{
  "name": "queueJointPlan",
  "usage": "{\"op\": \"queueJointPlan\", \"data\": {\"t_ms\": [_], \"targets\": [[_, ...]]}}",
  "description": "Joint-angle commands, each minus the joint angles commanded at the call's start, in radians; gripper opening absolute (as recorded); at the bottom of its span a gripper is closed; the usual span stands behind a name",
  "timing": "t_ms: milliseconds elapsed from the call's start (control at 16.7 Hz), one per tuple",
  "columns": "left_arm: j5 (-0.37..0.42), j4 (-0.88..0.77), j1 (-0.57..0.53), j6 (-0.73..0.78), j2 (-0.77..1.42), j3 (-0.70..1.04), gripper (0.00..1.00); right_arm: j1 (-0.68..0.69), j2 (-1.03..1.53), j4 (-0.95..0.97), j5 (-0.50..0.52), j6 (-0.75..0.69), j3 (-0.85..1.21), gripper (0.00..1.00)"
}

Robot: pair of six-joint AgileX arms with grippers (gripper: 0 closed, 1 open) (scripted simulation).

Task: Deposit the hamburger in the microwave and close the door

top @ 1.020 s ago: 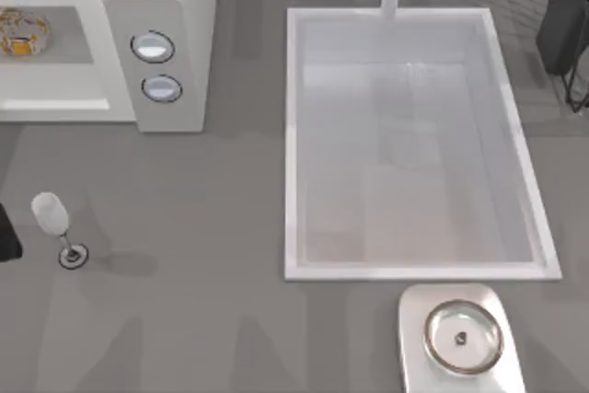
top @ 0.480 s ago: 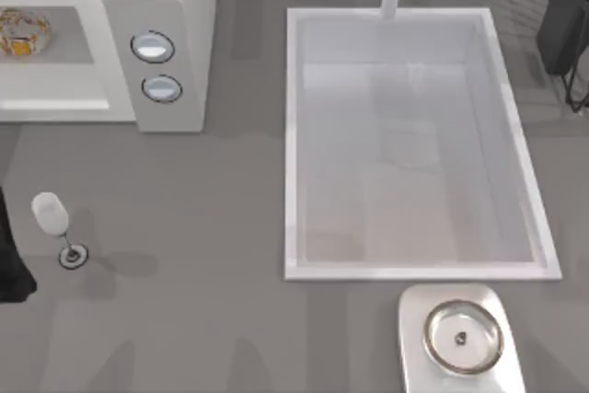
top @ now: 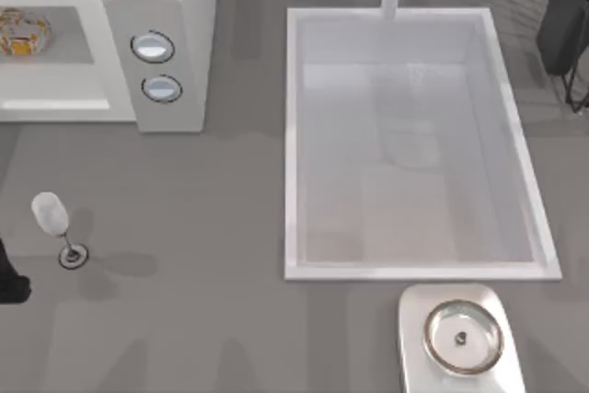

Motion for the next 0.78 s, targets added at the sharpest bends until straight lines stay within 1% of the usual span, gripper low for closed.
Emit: {"op": "queueJointPlan", "data": {"t_ms": [480,540,780], "targets": [[0.000,0.000,0.000,0.000,0.000,0.000,0.02,0.000,0.000,0.000,0.000,0.000,0.000,1.00],[0.000,0.000,0.000,0.000,0.000,0.000,0.00,0.000,0.000,0.000,0.000,0.000,0.000,1.00],[0.000,0.000,0.000,0.000,0.000,0.000,0.00,0.000,0.000,0.000,0.000,0.000,0.000,1.00]]}}
